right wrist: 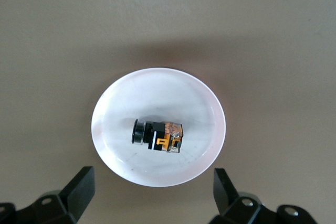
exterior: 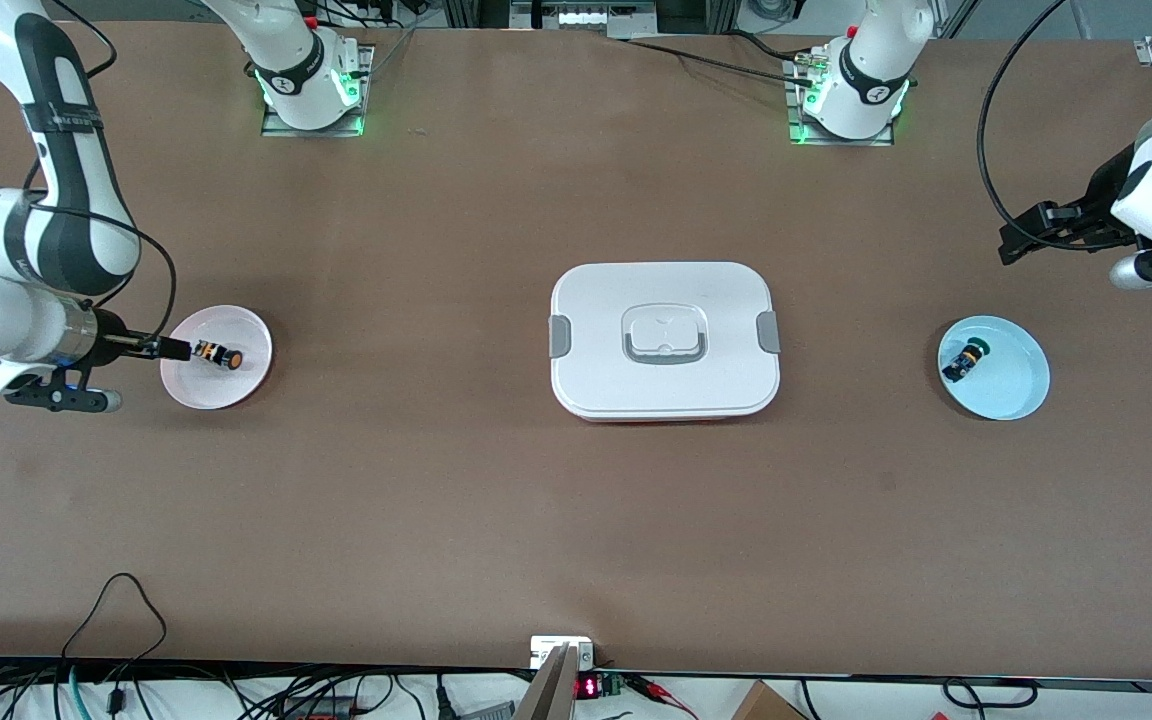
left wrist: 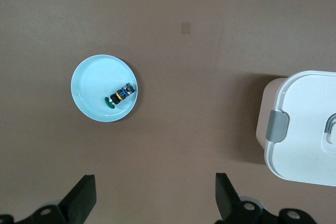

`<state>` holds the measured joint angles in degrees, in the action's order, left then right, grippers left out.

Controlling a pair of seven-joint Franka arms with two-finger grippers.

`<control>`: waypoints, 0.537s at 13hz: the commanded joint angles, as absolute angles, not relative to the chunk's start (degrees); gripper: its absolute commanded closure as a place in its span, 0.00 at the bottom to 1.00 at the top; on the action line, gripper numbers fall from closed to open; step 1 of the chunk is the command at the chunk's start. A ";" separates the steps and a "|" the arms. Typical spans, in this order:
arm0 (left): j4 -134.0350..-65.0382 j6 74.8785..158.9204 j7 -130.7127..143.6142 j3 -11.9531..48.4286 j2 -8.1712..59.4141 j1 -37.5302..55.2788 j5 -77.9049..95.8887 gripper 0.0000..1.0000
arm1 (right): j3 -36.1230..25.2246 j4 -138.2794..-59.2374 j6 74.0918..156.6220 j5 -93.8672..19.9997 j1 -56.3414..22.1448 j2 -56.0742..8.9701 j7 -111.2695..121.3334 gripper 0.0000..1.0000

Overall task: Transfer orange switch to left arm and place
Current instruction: 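Lower the right gripper over the orange switch and close on it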

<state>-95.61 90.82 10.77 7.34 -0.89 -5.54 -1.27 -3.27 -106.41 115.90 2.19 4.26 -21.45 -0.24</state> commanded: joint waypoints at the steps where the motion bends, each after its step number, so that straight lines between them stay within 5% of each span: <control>1: -93.96 89.38 10.37 7.47 -0.18 -5.98 -0.09 0.00 | -2.90 -108.09 118.90 1.93 4.40 -23.46 -1.67 0.00; 7: -94.04 89.38 10.37 7.47 -0.18 -5.98 -0.09 0.00 | -2.90 -114.52 129.72 1.85 4.57 -24.34 -2.29 0.00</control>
<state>-95.61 90.82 10.77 7.34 -0.89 -5.55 -1.27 -3.25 -112.99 127.60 2.17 4.25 -24.98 -1.50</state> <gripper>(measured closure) 0.000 0.000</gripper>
